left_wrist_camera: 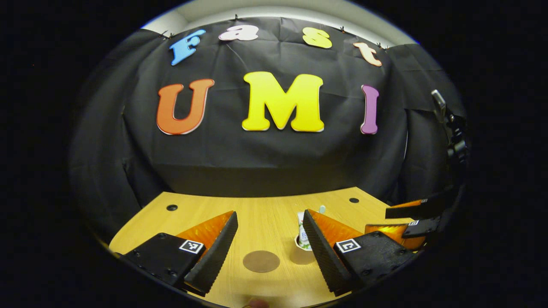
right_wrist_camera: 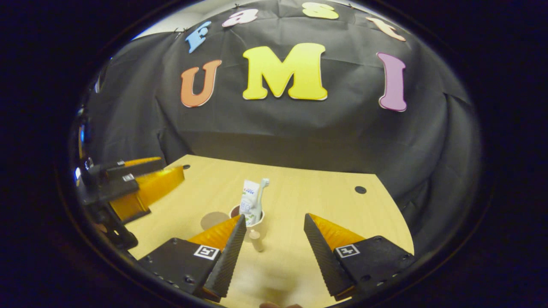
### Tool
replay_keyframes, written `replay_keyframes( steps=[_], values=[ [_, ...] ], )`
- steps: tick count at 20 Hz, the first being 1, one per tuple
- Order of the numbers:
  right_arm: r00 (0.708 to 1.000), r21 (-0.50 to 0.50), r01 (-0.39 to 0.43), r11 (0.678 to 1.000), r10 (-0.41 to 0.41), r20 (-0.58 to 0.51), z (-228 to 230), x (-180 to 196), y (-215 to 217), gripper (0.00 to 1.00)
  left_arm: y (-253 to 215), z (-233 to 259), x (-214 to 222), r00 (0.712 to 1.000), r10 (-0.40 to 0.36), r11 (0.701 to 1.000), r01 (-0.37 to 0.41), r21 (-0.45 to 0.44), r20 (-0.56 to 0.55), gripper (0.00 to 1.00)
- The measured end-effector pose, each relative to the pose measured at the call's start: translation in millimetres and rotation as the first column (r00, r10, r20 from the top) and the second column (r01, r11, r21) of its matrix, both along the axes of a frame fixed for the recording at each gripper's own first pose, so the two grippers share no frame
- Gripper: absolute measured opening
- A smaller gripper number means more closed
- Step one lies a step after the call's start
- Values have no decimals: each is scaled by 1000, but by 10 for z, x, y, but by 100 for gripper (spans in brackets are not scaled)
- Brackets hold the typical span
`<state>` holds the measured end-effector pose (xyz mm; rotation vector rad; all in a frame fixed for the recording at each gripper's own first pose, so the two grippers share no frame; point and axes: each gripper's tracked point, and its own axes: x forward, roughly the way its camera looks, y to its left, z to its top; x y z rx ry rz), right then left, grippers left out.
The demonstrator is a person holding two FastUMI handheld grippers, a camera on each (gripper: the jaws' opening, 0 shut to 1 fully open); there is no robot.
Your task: Put the toothbrush and toothpaste on the desktop into the cup, then pick up the cup and place it on the coaster on the desktop.
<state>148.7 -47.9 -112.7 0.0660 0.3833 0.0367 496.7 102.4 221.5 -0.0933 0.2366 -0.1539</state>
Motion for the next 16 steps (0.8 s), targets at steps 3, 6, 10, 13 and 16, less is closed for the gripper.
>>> replay_keyframes(
  steps=[3, 6, 10, 13, 16],
  values=[
    [999, -17, -29, 999, 29, -20, -37, 123, 140, 83, 215, 264, -49, 996, 44, 998, -46, 31, 73, 96],
    [996, -23, -53, 998, 51, -69, -167, 225, 225, 82, 356, 524, -101, 991, 84, 996, -84, -11, 107, 96],
    [989, -39, -77, 996, 71, -129, -319, 361, 303, 82, 596, 849, -188, 975, 143, 990, -141, -27, 170, 95],
    [976, -47, -99, 994, 88, -200, -546, 443, 352, 82, 777, 1004, -232, 962, 174, 984, -179, 5, 211, 95],
    [956, -22, -105, 994, 95, -277, -746, 500, 355, 80, 895, 1051, -289, 953, 205, 975, -219, 39, 221, 95]
  ],
)
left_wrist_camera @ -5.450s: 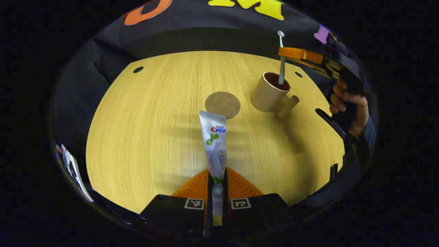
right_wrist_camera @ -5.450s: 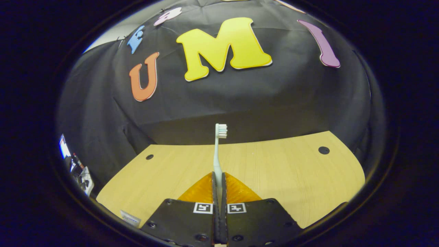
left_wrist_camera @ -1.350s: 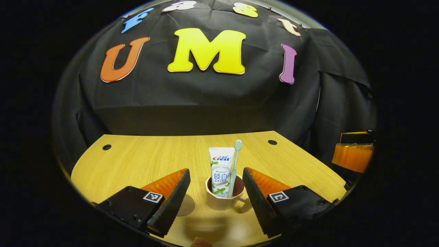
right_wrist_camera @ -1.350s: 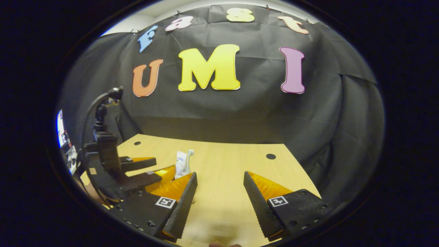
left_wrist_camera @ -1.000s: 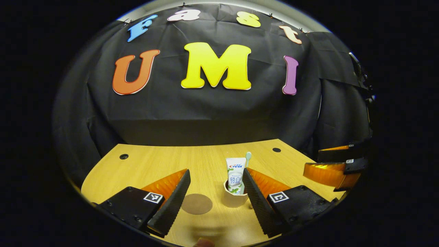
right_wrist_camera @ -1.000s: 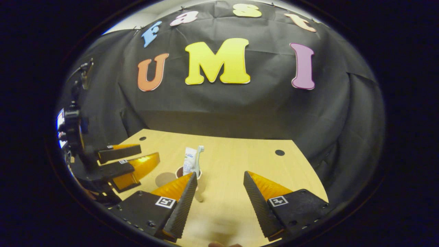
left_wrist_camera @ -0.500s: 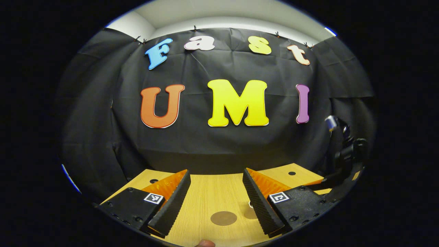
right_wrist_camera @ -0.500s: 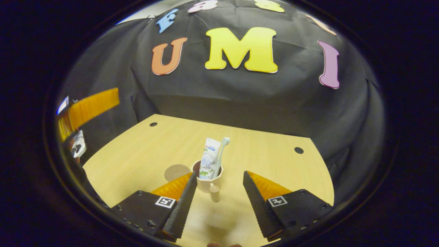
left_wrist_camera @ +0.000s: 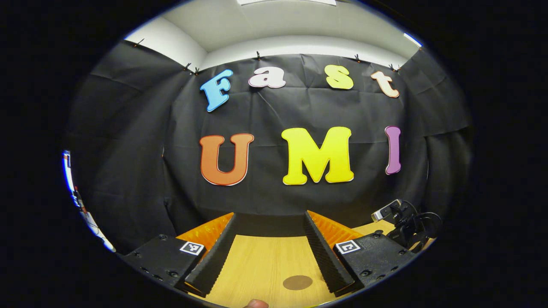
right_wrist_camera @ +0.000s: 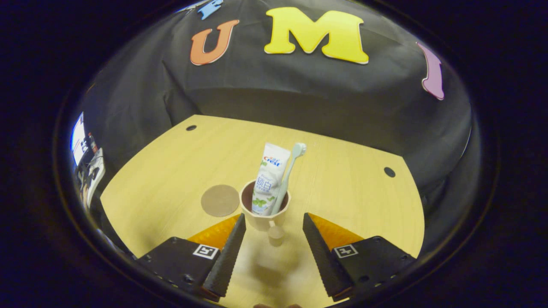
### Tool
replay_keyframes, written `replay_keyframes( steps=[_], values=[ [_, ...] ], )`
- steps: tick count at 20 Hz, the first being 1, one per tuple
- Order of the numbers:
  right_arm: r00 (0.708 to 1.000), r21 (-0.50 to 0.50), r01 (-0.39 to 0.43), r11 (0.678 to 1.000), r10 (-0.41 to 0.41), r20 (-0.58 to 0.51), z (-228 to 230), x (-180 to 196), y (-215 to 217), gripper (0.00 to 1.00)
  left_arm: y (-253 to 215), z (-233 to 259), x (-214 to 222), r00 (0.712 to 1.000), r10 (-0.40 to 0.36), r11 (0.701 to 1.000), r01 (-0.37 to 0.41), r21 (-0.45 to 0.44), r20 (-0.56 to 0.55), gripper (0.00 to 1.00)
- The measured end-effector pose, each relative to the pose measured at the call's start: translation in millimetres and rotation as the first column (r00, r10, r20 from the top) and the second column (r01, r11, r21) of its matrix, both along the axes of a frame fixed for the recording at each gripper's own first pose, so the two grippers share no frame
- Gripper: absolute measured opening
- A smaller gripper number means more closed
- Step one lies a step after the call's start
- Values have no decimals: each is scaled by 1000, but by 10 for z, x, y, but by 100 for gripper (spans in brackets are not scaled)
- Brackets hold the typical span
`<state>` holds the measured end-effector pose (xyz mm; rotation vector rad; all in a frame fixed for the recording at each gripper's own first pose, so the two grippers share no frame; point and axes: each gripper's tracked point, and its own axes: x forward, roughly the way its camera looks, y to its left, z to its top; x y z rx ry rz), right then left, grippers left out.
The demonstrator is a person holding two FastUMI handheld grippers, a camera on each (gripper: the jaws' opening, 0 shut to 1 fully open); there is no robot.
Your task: Put the toothbrush and toothpaste on the desktop into the cup, then pick up the cup and place it on the coaster on the desktop.
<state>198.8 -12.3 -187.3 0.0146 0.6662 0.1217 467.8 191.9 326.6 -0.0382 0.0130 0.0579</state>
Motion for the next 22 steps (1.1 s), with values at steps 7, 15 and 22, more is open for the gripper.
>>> replay_keyframes(
  steps=[7, 15, 22],
  values=[
    [982, 15, 2, 1000, 1, -187, -411, 114, 13, 82, 199, 111, -57, 996, 89, 995, -89, 46, 5, 95],
    [964, 31, 3, 1000, 5, -266, -598, 186, 168, 58, 340, 119, -223, 991, 133, 989, -133, 66, -4, 95],
    [965, 10, 24, 1000, -21, -261, -542, 182, 179, 20, 366, 68, -251, 991, 136, 989, -135, 56, -15, 96]
  ],
)
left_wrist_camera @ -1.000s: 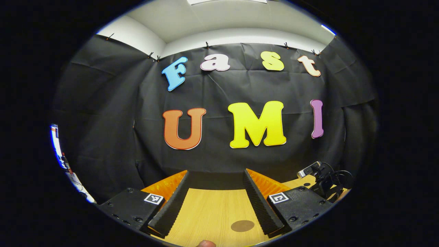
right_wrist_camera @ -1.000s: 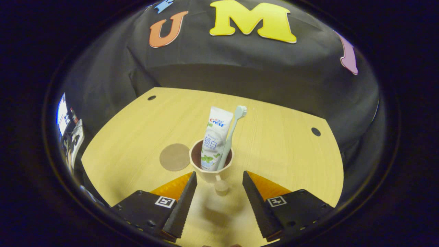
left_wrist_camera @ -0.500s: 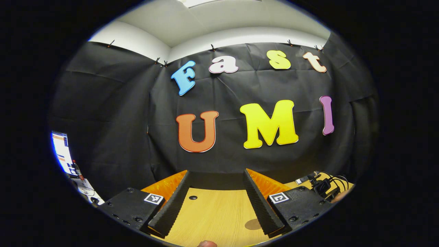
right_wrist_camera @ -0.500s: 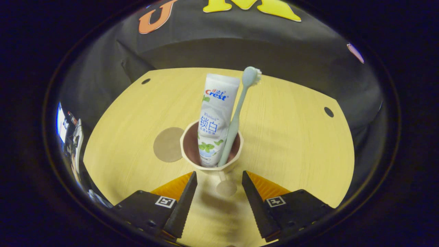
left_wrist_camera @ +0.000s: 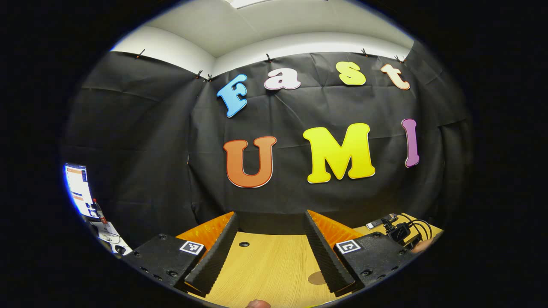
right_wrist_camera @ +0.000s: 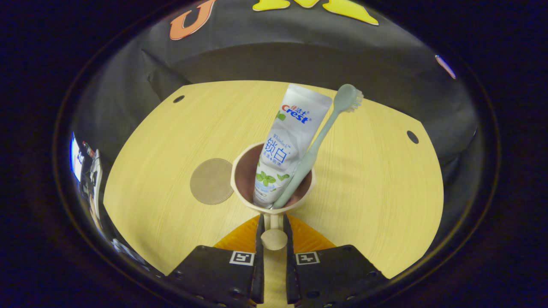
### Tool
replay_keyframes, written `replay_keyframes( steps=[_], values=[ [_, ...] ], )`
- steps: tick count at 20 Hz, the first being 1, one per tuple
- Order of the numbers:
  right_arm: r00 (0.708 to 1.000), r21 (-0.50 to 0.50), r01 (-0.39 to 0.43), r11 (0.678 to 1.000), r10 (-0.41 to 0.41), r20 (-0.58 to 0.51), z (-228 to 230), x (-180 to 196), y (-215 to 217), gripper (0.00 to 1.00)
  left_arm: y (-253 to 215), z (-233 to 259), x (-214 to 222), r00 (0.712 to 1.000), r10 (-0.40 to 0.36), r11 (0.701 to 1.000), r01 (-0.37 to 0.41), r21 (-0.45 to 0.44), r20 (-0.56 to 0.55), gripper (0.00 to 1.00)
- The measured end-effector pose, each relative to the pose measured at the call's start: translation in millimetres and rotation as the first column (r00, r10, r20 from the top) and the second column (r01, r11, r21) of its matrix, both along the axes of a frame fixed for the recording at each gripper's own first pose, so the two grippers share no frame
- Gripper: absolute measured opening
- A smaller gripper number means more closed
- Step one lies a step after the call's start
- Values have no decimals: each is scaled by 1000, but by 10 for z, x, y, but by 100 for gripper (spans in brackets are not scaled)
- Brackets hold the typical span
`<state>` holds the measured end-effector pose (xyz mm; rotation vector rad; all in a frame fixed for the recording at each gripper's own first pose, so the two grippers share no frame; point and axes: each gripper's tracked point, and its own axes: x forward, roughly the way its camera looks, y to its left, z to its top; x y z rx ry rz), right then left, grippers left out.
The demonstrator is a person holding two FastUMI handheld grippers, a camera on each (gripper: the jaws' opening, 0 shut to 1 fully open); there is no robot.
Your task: Put the toothbrush and toothpaste on the desktop into the cup, then pick up the cup and place it on the coaster on the desktop.
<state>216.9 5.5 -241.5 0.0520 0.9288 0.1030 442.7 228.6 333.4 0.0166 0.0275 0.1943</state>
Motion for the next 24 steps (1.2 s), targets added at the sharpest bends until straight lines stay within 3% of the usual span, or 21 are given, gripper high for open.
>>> replay_keyframes(
  steps=[5, 12, 17, 21, 24],
  values=[
    [1000, 2, -6, 1000, 6, 11, 29, -3, 25, 12, 29, -19, -5, 1000, 0, 1000, 0, -5, -2, 96],
    [995, -12, -73, 997, 73, 71, 158, -5, -53, 12, 243, -74, -71, 1000, 23, 1000, -23, -13, -1, 96],
    [985, -95, -105, 990, 116, 128, 278, -24, -171, 12, 344, -141, -110, 1000, 27, 999, -27, -31, -13, 96],
    [994, -95, -82, 992, 89, 64, 188, -71, -218, 10, 356, -161, -54, 1000, 15, 1000, -15, 12, -18, 96],
    [995, -99, -77, 992, 83, 57, 160, -36, -210, 10, 315, -232, -60, 999, -10, 1000, 10, -11, -31, 96]
  ],
)
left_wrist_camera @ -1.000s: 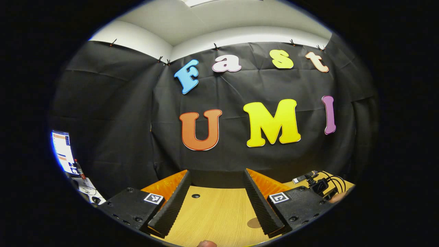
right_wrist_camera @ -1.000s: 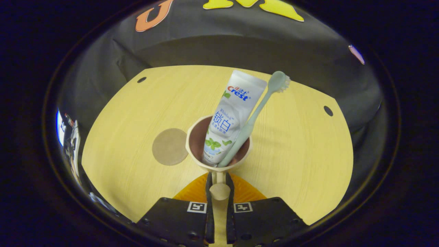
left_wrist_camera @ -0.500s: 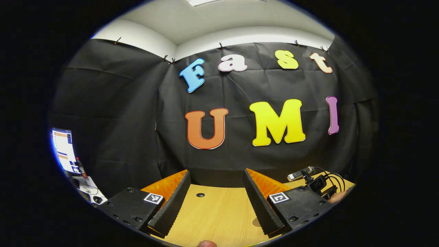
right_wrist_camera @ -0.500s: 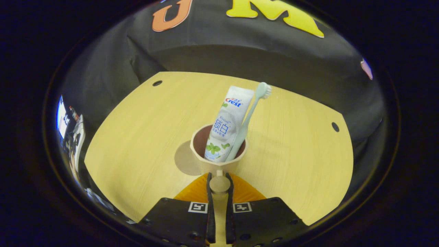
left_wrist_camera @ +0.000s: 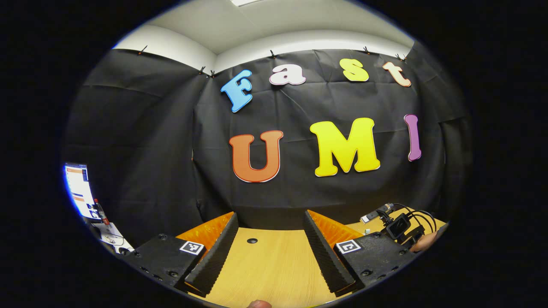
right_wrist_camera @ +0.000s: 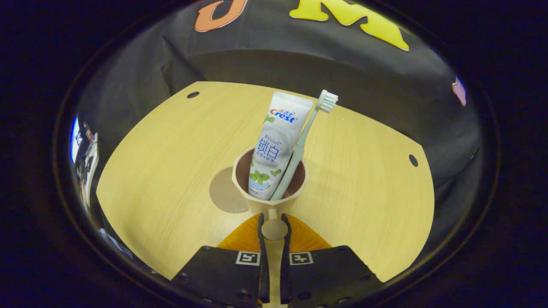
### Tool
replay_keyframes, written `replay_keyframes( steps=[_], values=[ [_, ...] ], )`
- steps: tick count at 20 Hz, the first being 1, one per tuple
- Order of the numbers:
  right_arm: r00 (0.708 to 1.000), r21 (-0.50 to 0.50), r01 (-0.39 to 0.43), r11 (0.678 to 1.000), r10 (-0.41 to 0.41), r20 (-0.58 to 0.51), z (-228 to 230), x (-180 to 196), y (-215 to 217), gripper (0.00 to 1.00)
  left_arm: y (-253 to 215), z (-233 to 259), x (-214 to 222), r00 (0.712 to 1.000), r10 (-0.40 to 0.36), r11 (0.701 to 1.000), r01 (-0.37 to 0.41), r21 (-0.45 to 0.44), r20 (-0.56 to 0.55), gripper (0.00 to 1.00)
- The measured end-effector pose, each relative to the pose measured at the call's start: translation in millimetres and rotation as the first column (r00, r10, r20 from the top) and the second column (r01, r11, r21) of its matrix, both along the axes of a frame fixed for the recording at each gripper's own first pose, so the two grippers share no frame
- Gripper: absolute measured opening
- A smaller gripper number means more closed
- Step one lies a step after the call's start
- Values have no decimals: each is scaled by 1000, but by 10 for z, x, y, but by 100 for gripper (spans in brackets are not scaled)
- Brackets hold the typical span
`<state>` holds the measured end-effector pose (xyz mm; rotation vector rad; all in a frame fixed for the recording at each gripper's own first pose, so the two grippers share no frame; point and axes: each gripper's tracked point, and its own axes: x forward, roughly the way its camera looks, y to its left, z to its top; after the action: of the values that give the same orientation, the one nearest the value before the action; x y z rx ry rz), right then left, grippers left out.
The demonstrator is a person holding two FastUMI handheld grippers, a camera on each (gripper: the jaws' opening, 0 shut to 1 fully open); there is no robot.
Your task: Put the toothbrush and toothpaste on the desktop into the cup, then pick up the cup and place it on the coaster on the desktop.
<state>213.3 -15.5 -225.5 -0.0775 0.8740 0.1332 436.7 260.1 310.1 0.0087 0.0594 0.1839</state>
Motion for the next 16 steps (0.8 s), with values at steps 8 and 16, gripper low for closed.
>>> replay_keyframes(
  steps=[8, 16],
  values=[
    [990, -5, 27, 1000, -28, -135, -116, -15, 48, 26, 27, -34, -6, 1000, 3, 1000, -3, -10, -2, 96],
    [996, 63, 25, 998, -19, -91, -32, -34, 164, 5, 167, -94, -102, 999, 44, 999, -44, -4, -23, 96]
  ],
)
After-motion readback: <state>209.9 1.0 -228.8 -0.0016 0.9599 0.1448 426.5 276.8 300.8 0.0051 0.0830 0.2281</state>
